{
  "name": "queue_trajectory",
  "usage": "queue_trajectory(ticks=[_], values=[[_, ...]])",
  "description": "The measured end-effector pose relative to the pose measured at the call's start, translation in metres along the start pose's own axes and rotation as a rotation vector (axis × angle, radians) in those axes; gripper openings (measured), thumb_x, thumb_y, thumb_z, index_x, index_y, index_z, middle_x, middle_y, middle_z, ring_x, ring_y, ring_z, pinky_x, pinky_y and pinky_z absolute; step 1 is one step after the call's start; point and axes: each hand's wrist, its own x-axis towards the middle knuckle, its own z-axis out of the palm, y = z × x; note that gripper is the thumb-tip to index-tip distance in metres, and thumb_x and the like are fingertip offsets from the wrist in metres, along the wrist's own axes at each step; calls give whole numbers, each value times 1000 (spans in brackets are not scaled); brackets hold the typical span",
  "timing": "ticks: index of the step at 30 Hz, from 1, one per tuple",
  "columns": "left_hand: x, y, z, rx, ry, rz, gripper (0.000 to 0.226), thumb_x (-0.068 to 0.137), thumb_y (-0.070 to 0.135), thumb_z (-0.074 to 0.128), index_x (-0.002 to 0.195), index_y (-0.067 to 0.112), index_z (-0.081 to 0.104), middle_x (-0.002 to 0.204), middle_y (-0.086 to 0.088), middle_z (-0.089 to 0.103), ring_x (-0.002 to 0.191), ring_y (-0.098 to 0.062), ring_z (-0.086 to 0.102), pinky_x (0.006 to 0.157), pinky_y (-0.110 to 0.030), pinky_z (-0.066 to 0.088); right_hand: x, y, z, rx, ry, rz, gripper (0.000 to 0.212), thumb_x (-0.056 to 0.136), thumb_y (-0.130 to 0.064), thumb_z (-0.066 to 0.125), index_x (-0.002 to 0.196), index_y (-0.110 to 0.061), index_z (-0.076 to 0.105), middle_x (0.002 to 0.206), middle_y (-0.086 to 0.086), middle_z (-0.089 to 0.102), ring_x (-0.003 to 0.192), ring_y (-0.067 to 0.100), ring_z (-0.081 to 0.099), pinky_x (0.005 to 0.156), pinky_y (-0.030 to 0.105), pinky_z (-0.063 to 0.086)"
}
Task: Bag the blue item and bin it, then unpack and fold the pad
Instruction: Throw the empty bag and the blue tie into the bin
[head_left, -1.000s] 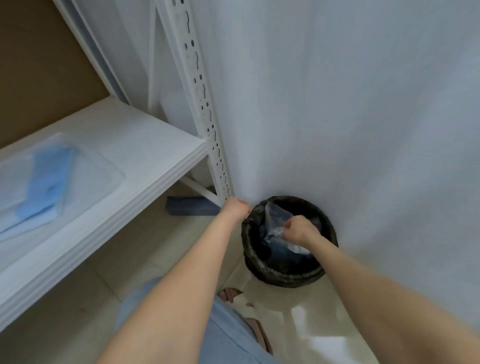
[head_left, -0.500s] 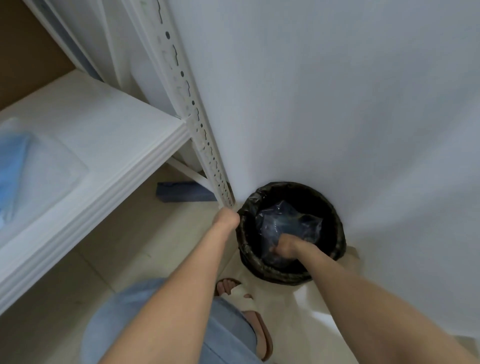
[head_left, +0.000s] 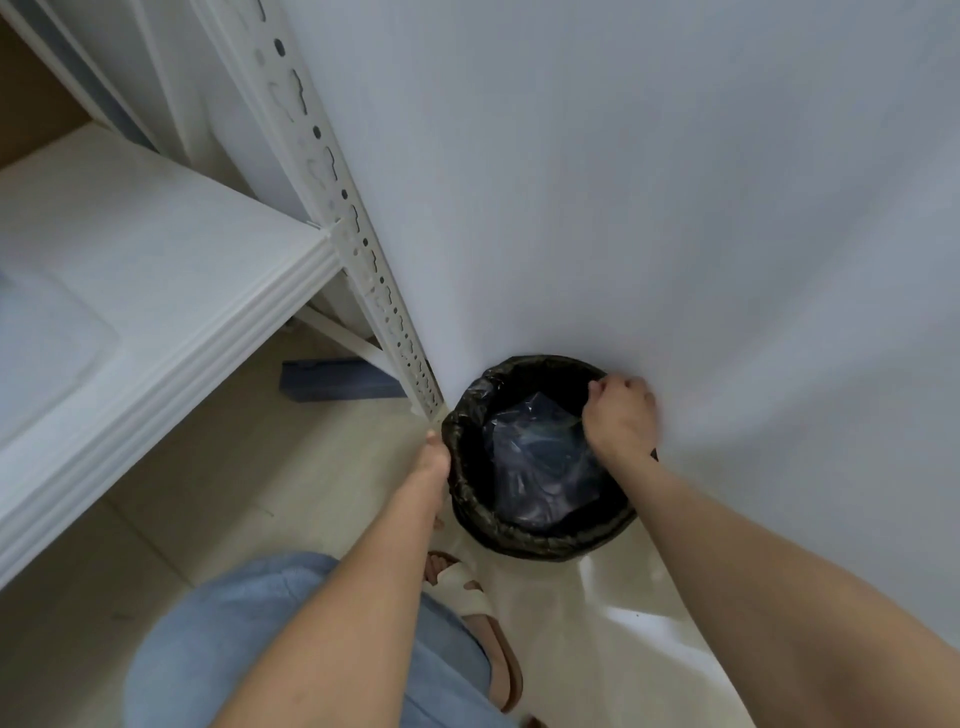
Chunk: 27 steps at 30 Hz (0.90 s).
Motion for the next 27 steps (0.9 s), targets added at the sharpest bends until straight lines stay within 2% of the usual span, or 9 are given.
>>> queue_trajectory(ticks=[4, 6, 8, 10, 12, 15, 21, 23, 27], values=[[-15, -6, 2, -138, -96, -90, 59, 103, 44, 22, 145, 4, 33, 149, -15, 35, 131, -32, 39, 111, -50, 27, 10, 23, -4, 39, -53, 247, 48, 102, -37, 29, 136, -8, 45, 140, 21, 39, 129, 37, 36, 104, 43, 32], [-18, -8, 4, -167, -140, -45, 50, 104, 35, 31, 138, 1, 42, 142, -15, 45, 104, -26, 50, 104, -42, 35, 19, 33, -3, 112, -126, 358, 50, 102, -37, 26, 136, -6, 45, 141, 21, 42, 129, 36, 40, 106, 42, 33], [-15, -12, 5, -135, -135, -23, 44, 103, 33, 34, 131, 2, 50, 119, -14, 59, 76, -25, 48, 83, -40, 46, 24, 42, 1, 186, -222, 381, 52, 103, -33, 23, 135, -1, 47, 142, 23, 44, 130, 36, 43, 107, 40, 34], [-11, -14, 5, -96, -94, -30, 39, 102, 33, 34, 119, 6, 57, 89, -10, 58, 67, -22, 48, 52, -32, 40, 22, 45, 2, 241, -288, 347, 52, 104, -30, 21, 136, 4, 45, 144, 24, 42, 133, 36, 41, 110, 38, 32], [-10, -15, 4, -54, -88, -36, 31, 102, 27, 33, 96, 8, 58, 79, -6, 54, 65, -19, 48, 43, -29, 36, 21, 44, 1, 327, -309, 407, 50, 105, -27, 22, 139, 5, 41, 146, 24, 40, 135, 34, 38, 113, 39, 29], [-11, -14, 4, -39, -83, -54, 35, 102, 19, 34, 72, 8, 50, 73, -7, 52, 61, -20, 47, 49, -30, 37, 21, 48, -4, 326, -346, 414, 40, 103, -11, 29, 139, 3, 39, 144, 19, 43, 133, 32, 42, 108, 36, 33], [1, -10, -4, -151, 21, 16, 32, 98, 7, 43, 66, 6, 46, 66, -10, 50, 56, -22, 47, 52, -29, 40, 23, 52, -8, 373, -340, 390, 39, 99, -8, 35, 133, 6, 49, 136, 22, 51, 125, 33, 50, 90, 33, 43], [3, -8, -5, -207, 24, 41, 28, 96, 5, 46, 68, 5, 49, 70, -10, 52, 60, -23, 51, 56, -31, 43, 24, 51, -12, 345, -303, 442, 33, 94, -4, 45, 123, 9, 55, 129, 24, 56, 119, 34, 55, 79, 30, 41], [0, 0, -4, -275, -64, 63, 19, 94, 8, 56, 105, -7, 59, 95, -14, 64, 97, -34, 65, 81, -42, 53, 19, 43, -18, 266, -269, 458, 29, 92, -4, 52, 117, 10, 59, 126, 23, 59, 117, 35, 57, 91, 34, 46]])
